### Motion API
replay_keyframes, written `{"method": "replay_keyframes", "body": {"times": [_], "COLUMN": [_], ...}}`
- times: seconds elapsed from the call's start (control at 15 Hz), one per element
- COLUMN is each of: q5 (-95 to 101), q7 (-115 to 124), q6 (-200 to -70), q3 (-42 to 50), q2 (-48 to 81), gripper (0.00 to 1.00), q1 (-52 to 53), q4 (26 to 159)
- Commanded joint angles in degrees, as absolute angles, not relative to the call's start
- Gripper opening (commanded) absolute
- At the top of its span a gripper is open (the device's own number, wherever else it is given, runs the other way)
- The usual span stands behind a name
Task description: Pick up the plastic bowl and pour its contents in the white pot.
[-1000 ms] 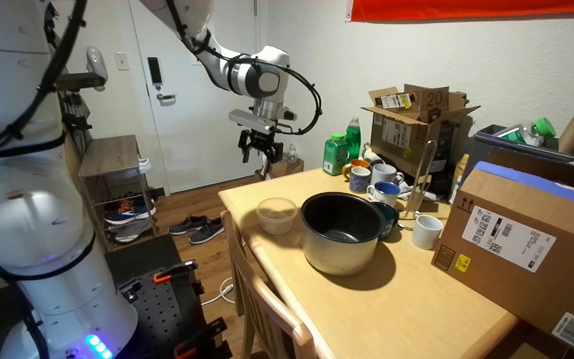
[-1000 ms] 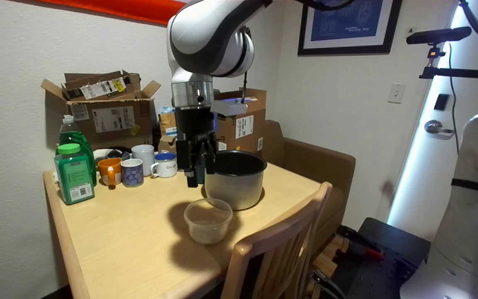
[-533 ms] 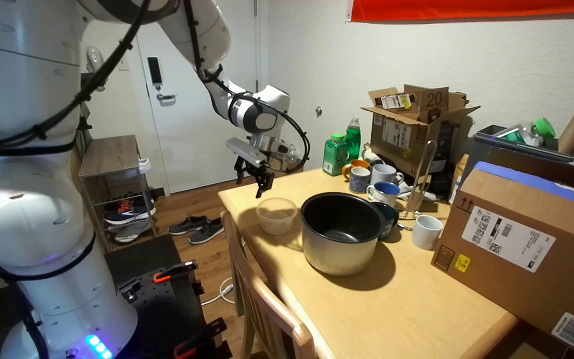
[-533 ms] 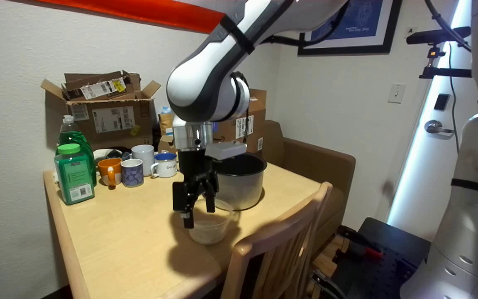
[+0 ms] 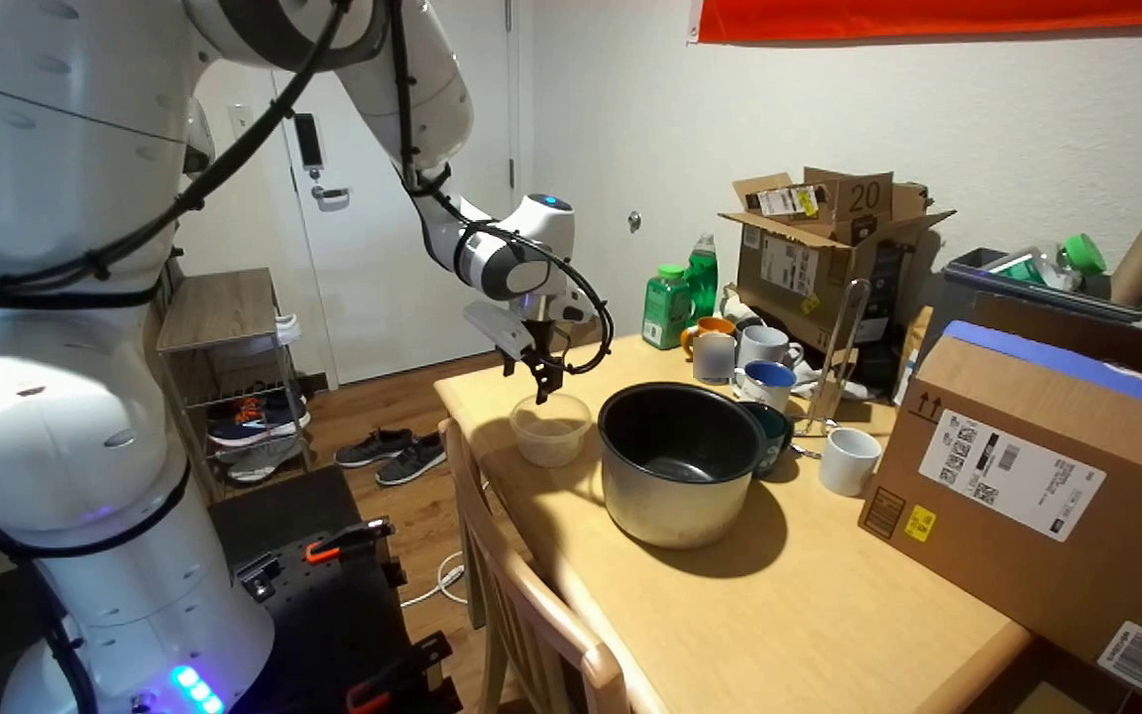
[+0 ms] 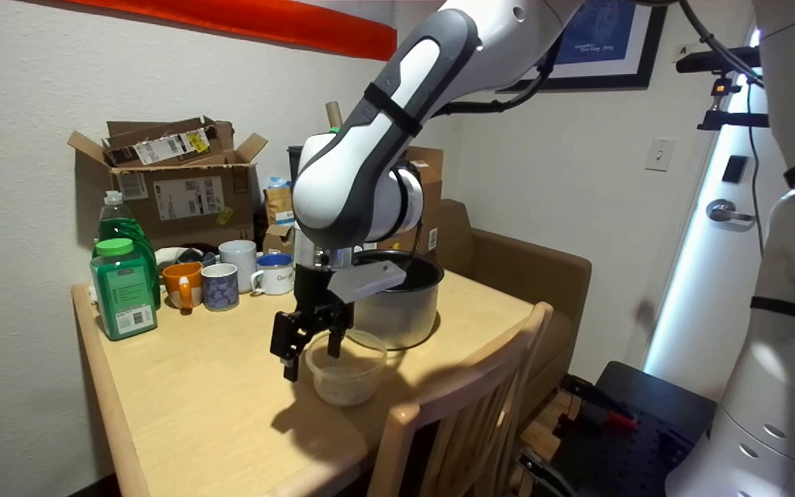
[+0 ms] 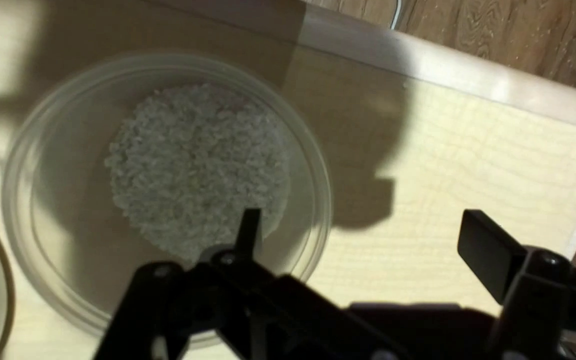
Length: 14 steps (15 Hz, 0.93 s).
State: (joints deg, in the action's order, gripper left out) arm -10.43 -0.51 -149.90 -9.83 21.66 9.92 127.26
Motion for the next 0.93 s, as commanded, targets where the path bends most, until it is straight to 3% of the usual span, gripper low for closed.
{"method": "replay_keyframes", "body": {"times": [0.0, 0.73, 0.8, 0.87], "q5": [-7.81, 4.00, 4.89, 5.42], "q7": [3.64, 13.96, 14.24, 14.00], "q6": [-151.76, -147.79, -146.93, -146.29], "q3": [-8.84, -3.65, -3.29, -3.13], "q2": [18.81, 20.36, 20.48, 20.77], "gripper": [1.00, 1.00, 0.93, 0.99], "q1": [10.99, 14.62, 14.71, 14.71], "q4": [130.03, 127.99, 127.49, 126.94]}}
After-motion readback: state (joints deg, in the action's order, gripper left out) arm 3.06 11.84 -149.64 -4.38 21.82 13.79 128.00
